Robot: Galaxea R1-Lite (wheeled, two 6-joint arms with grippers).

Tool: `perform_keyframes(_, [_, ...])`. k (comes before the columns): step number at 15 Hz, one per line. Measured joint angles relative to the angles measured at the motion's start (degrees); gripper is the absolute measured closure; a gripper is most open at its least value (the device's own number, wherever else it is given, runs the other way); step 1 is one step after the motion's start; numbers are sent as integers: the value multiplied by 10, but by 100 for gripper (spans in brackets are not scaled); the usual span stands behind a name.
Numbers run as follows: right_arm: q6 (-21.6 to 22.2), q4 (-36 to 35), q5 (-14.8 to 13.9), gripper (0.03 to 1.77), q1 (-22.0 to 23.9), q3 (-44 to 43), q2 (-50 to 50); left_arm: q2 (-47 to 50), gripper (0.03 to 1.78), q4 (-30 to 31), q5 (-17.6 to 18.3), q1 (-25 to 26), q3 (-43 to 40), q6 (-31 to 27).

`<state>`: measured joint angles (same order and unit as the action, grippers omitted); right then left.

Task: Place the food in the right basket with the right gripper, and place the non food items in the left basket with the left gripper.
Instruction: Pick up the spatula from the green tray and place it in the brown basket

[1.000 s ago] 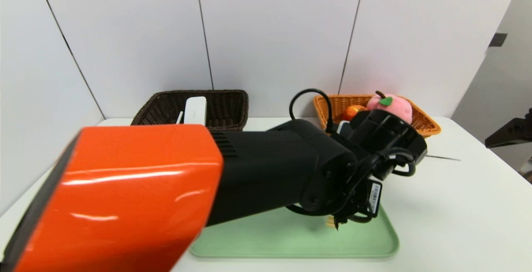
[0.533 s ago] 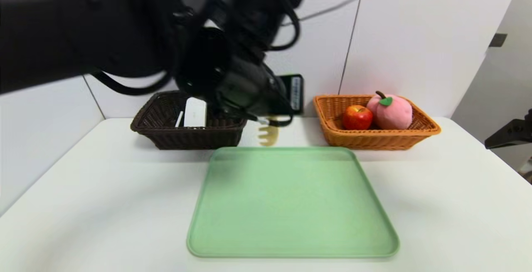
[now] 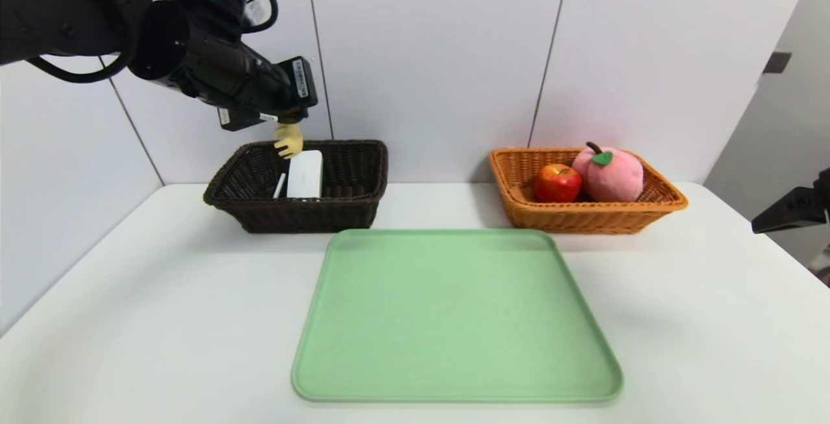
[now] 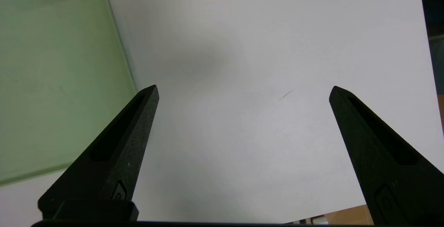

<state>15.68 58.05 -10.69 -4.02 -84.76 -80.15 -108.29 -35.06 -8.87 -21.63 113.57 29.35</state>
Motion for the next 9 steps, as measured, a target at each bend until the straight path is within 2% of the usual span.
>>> perform_keyframes(5, [0,0,-1,10,0,5,0,-61,173,10,17,65,0,150])
perform_keyframes(9, [-2,0,-1,10,-1,14,0,-98,173,28,17,88,0,254])
